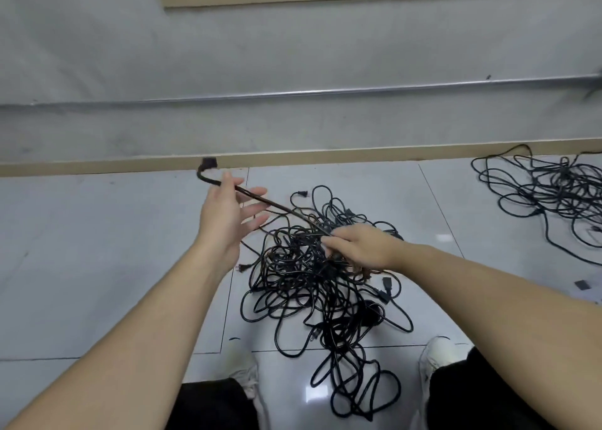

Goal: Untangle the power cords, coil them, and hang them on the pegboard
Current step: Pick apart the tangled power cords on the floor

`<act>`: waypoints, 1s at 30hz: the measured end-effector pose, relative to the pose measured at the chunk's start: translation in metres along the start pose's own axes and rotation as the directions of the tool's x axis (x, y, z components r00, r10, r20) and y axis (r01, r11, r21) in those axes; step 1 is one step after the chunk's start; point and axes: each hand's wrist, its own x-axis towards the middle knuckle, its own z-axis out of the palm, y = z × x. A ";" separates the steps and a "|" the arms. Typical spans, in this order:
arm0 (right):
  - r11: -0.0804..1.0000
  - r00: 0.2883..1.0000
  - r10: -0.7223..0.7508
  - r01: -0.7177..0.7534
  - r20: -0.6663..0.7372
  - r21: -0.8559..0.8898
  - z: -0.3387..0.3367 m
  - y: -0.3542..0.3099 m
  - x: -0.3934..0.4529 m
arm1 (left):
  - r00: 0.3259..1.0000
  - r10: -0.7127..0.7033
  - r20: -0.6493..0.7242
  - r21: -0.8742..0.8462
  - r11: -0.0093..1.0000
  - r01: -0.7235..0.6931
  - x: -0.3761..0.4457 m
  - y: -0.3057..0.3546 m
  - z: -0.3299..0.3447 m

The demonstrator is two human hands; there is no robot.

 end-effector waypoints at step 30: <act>0.956 0.960 -0.279 0.277 -0.014 -0.097 0.028 -0.086 0.036 | 0.913 0.190 0.361 0.684 0.611 -0.398 0.012 0.017 -0.056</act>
